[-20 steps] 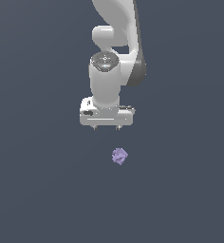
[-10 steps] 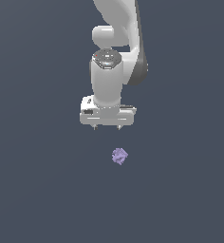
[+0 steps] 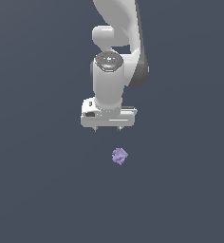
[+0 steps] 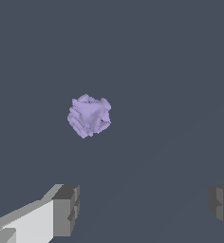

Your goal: Pick up the object and move it to a goal position.

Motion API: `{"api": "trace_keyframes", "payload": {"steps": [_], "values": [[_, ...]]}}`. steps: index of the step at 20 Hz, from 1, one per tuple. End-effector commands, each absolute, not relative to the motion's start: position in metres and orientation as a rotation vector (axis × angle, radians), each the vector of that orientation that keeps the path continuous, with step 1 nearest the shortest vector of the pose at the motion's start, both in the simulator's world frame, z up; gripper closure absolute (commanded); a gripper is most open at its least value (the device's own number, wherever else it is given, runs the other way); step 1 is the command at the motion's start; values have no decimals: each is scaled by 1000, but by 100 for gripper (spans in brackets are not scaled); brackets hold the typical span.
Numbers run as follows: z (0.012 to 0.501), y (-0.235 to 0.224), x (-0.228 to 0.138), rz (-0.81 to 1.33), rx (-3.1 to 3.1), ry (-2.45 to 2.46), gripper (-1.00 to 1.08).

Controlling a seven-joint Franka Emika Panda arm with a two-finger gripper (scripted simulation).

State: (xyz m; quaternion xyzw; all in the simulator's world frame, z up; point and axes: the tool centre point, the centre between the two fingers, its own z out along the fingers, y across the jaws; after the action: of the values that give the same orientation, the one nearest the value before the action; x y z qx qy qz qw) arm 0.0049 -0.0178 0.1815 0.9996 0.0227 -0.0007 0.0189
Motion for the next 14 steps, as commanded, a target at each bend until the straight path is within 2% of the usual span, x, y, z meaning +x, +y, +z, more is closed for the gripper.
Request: {"api": "trace_keyframes", "payload": {"steps": [1,14], "values": [[177,-15,8,-4,3101,122,-92],[129,13,37,-11,3049,640,-92]]}}
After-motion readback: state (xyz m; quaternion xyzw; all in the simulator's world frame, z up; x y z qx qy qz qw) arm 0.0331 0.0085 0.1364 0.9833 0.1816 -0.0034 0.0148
